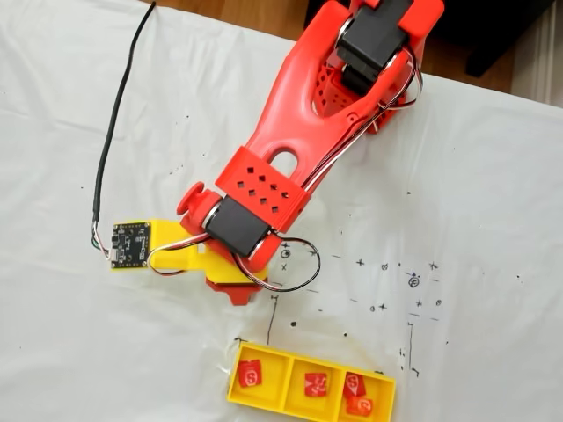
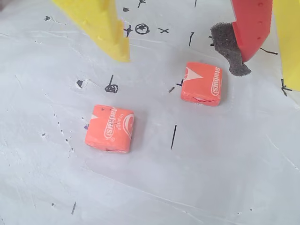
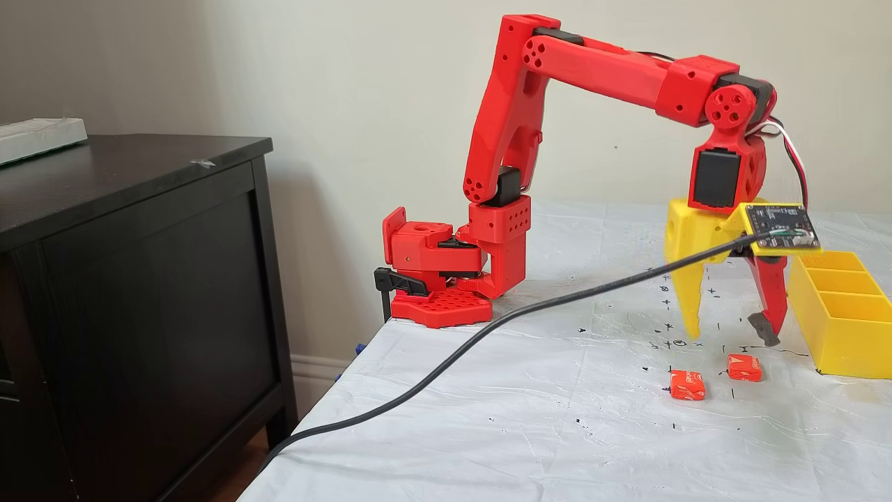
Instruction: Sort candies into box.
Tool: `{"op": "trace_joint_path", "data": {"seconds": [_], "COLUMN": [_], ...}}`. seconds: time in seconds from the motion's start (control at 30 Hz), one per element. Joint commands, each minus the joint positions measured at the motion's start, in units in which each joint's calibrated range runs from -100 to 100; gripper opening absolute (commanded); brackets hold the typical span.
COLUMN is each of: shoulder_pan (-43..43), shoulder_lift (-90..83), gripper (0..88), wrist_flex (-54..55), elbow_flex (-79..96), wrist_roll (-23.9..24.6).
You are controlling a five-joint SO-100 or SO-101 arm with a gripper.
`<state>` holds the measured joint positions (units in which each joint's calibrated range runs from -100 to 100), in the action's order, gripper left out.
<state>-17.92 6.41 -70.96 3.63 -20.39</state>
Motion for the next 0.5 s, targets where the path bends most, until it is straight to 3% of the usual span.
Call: {"op": "trace_joint_path", "data": {"seconds": [0.0, 0.47], "shoulder_pan": [0.53, 2.34], "shoulder_lift": [1.4, 6.83], "gripper": [28.7, 27.7], "wrist_flex": [1.41, 3.29], "elbow_flex": [-5.86, -8.05], "wrist_roll": [-0.44, 0.93]}}
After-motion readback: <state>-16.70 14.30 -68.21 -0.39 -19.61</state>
